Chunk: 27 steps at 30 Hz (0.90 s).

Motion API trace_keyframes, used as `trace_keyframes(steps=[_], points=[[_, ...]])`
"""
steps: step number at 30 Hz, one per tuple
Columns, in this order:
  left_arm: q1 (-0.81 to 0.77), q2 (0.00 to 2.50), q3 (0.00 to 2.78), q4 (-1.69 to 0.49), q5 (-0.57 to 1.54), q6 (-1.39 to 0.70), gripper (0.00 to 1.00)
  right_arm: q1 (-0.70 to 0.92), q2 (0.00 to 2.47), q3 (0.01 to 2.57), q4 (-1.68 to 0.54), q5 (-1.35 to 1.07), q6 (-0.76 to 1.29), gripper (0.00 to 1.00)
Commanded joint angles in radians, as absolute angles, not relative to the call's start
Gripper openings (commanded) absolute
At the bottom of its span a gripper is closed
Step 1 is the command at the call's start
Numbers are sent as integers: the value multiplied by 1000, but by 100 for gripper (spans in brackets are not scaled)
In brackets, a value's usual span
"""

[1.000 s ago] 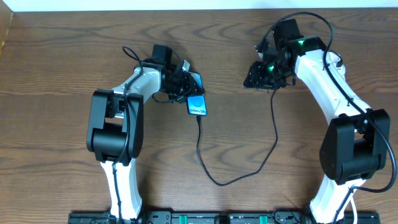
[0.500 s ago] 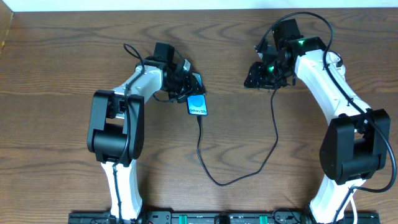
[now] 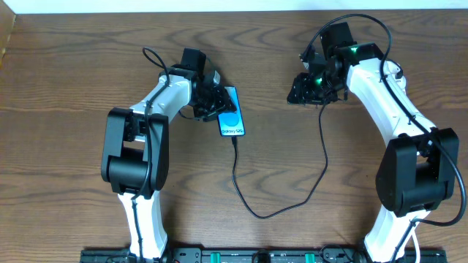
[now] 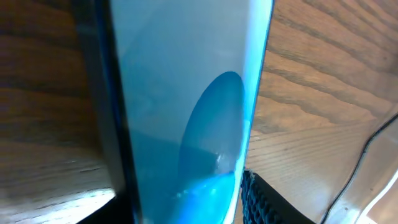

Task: Plug charger to phone and switch on socket
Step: 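Set the phone flat on the table with the left gripper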

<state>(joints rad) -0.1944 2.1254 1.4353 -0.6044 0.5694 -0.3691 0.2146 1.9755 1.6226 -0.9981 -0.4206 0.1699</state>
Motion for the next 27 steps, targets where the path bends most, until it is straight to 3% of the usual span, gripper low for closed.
trace_keyframes(steps=[1,27], points=[[-175,2172,1403,-628,345,-352,47,218,1975,1624,-1000,-417,148,41],[-175,2172,1403,-691,124,-322,47,218,1975,1624,-1015,-416,133,43]])
